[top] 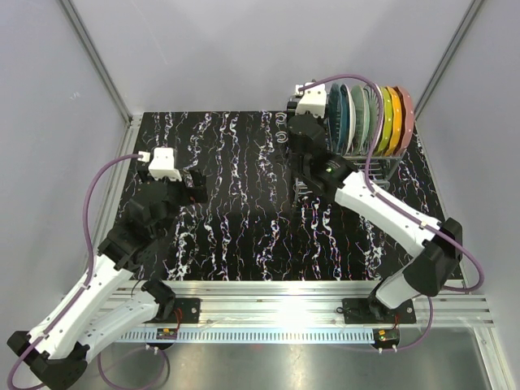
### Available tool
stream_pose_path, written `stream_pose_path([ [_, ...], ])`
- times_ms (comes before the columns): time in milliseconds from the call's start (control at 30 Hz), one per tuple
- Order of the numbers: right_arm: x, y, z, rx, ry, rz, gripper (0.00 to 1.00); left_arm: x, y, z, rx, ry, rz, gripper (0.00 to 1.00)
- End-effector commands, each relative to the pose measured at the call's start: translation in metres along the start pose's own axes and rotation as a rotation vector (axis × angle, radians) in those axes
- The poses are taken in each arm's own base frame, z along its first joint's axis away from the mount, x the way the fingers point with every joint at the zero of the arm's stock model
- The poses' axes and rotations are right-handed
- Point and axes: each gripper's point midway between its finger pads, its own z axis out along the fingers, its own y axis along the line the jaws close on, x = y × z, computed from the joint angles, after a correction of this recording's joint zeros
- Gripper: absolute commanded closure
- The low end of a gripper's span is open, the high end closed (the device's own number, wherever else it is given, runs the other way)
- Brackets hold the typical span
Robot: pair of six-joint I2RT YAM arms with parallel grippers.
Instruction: Load the plates into the dish rack
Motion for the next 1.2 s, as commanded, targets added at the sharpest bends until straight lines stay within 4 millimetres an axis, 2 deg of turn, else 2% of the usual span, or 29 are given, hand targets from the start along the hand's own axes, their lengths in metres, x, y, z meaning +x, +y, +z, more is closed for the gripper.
stream_pose_path([
  [0,-0.042,-0.021,-0.011,0.022,-0.05,0.071,0.47,-0.007,-0.003,0.001,0.013,-0.014,-0.004,0.01],
  [200,-0.052,-0.025,-0.017,-0.005,-0.057,0.098,0.46,-0.004,-0.002,0.003,0.004,-0.007,0.003,0.01],
  [400,-0.069,-0.036,-0.03,-0.04,-0.089,0.145,0.44,-0.003,-0.001,0.004,-0.004,-0.003,0.018,0.01],
  [633,-0.081,-0.047,-0.044,-0.082,-0.112,0.201,0.41,-0.001,0.002,0.007,-0.021,0.002,0.035,0.01],
  [700,-0.086,-0.052,-0.05,-0.1,-0.119,0.22,0.39,-0.002,0.002,0.007,-0.025,-0.001,0.036,0.01],
  [767,-0.088,-0.053,-0.056,-0.137,-0.118,0.22,0.31,-0.001,0.006,0.007,-0.04,-0.004,0.042,0.01],
  [800,-0.095,-0.06,-0.064,-0.154,-0.131,0.239,0.28,-0.003,0.007,0.006,-0.049,-0.008,0.039,0.01],
  [867,-0.09,-0.064,-0.072,-0.19,-0.117,0.231,0.22,-0.005,0.011,0.004,-0.064,-0.025,0.038,0.01],
  [900,-0.09,-0.075,-0.082,-0.211,-0.123,0.244,0.2,-0.006,0.013,0.003,-0.071,-0.03,0.041,0.01],
  [967,-0.076,-0.084,-0.092,-0.233,-0.096,0.25,0.17,-0.011,0.018,-0.001,-0.087,-0.054,0.034,0.01],
  [1000,-0.067,-0.097,-0.101,-0.235,-0.09,0.261,0.16,-0.013,0.02,-0.003,-0.094,-0.064,0.032,0.01],
  [1067,-0.045,-0.11,-0.111,-0.237,-0.042,0.279,0.14,-0.019,0.025,-0.009,-0.108,-0.097,0.015,0.01],
  [1100,-0.045,-0.124,-0.123,-0.249,-0.054,0.31,0.13,-0.02,0.026,-0.011,-0.108,-0.108,0.009,0.01],
  [1133,-0.017,-0.123,-0.126,-0.266,-0.003,0.282,0.13,-0.023,0.029,-0.015,-0.11,-0.133,-0.003,0.01],
  [1167,-0.007,-0.126,-0.131,-0.278,0.014,0.305,0.12,-0.025,0.029,-0.017,-0.108,-0.146,-0.009,0.01],
])
